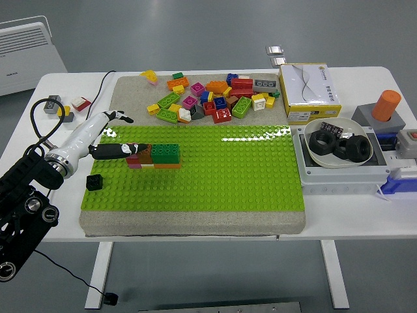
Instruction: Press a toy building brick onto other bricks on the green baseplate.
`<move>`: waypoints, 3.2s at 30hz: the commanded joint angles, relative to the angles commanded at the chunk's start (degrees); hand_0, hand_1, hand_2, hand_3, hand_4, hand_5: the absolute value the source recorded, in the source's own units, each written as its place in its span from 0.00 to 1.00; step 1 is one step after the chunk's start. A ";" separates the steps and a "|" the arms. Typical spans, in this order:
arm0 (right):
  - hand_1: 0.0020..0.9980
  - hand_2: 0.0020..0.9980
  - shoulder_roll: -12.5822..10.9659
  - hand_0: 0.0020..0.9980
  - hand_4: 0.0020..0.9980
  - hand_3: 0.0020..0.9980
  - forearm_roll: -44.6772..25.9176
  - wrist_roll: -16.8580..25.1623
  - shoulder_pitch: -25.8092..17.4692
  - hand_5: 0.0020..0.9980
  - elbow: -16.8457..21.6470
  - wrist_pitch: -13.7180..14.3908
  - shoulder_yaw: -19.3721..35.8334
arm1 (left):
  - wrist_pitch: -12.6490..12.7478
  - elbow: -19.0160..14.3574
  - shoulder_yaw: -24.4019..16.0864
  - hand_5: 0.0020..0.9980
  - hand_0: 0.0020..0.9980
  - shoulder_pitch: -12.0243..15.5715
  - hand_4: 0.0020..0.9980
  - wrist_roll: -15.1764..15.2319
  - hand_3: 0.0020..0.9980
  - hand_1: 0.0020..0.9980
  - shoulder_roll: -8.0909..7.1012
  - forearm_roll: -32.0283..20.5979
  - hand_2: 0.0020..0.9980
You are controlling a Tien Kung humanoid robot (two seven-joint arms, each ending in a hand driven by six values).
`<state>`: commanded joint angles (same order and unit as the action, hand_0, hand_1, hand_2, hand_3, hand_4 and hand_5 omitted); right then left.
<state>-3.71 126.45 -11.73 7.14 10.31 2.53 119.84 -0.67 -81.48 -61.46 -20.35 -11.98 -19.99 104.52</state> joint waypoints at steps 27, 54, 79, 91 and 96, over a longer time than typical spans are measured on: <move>0.67 0.69 -0.04 0.52 0.76 0.72 -0.78 -0.01 0.17 0.82 0.00 0.12 -0.46 | 0.54 5.05 0.53 1.00 0.95 1.98 0.92 0.13 0.68 0.95 1.42 -0.28 0.94; 0.67 0.69 0.02 0.52 0.76 0.71 -2.43 -0.30 0.15 0.82 0.00 0.38 -1.99 | 0.81 7.28 1.27 1.00 0.94 2.00 0.93 0.58 0.68 0.95 2.67 -0.33 0.94; 0.67 0.69 -0.01 0.52 0.75 0.71 -1.90 -0.26 0.05 0.81 0.00 0.28 -1.71 | 2.04 6.73 0.20 1.00 0.93 2.67 0.93 0.54 0.68 0.95 2.91 0.32 0.94; 0.67 0.69 0.23 0.52 0.75 0.71 -1.33 -0.21 -0.16 0.81 0.00 0.18 -1.52 | 3.69 1.14 -3.20 1.00 0.92 5.29 0.92 2.10 0.67 0.94 3.39 -0.06 0.93; 0.67 0.69 0.58 0.52 0.75 0.71 -3.56 -0.29 -0.39 0.81 0.00 0.23 -4.05 | 6.95 -3.27 -7.61 0.92 0.92 9.59 0.93 7.00 0.67 0.93 4.63 -1.73 0.93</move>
<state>-3.14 122.90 -12.02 6.76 10.31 2.76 115.79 6.29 -84.75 -69.07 -10.77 -4.97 -15.35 102.80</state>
